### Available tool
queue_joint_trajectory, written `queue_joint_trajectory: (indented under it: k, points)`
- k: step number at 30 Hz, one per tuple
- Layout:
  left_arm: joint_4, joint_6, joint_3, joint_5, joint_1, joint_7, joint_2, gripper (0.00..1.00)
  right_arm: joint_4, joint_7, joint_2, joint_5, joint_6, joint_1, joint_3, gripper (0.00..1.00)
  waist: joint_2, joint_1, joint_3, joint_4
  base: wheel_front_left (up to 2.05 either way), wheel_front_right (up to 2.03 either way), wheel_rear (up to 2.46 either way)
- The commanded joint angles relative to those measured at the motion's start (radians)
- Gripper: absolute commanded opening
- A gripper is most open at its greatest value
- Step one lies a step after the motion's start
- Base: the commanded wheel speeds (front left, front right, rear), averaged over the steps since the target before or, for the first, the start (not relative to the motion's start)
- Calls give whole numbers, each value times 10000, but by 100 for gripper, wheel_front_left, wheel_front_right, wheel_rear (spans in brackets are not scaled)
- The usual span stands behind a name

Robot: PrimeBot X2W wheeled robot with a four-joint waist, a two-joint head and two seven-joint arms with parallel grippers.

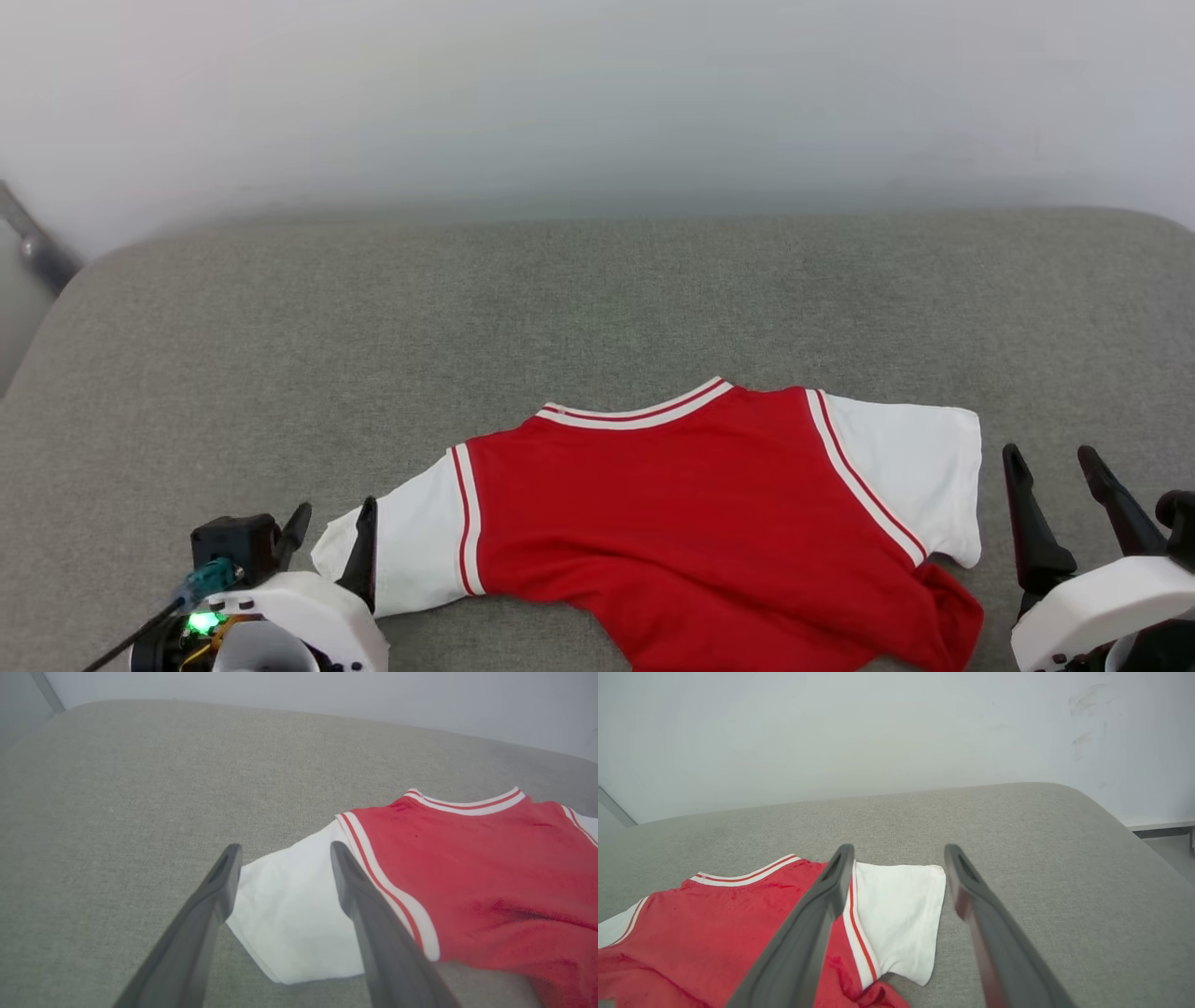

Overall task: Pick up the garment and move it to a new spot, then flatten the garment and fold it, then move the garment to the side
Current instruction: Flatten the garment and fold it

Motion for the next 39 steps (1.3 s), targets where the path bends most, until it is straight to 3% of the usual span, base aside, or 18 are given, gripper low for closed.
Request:
queue_joint_trajectory:
  k: [1,5,11,18,24,29,35,39]
  points:
    - [-67,22,-21,137,-102,-294,-117,100,-62,13,8,-36,-3,111,-2,100,-1,1,-155,28,0,0,0]
    - [-368,191,75,702,-305,-1421,-338,100,-184,139,8,-33,-3,230,31,100,-1,1,-351,55,0,0,0]
    - [-1090,408,320,1389,-425,-1891,-677,100,-157,500,7,245,-3,96,43,100,-1,1,-397,135,0,0,0]
    - [-1767,393,438,1895,-606,-1950,-926,100,1358,2975,-451,619,-3,-742,-921,100,-1,1,113,586,0,0,0]
    - [-2071,232,592,2139,-937,-1966,-1221,100,2593,5325,-1146,1082,-3,-2030,-1585,100,-1,1,1054,1122,0,0,0]
    - [-2166,23,979,2426,-1196,-1956,-1581,100,3247,6620,-1459,1204,-3,-3329,-1842,100,-1,1,1966,1461,0,0,0]
    - [-2042,-373,1372,2783,-1490,-1955,-1925,100,4113,7252,-1811,995,-3,-4609,-1894,100,-1,1,2819,1654,0,0,0]
    - [-1903,-567,1598,2970,-1584,-1948,-2073,100,4786,7700,-1687,927,-3,-4836,-1803,100,-1,1,3122,1628,0,0,0]
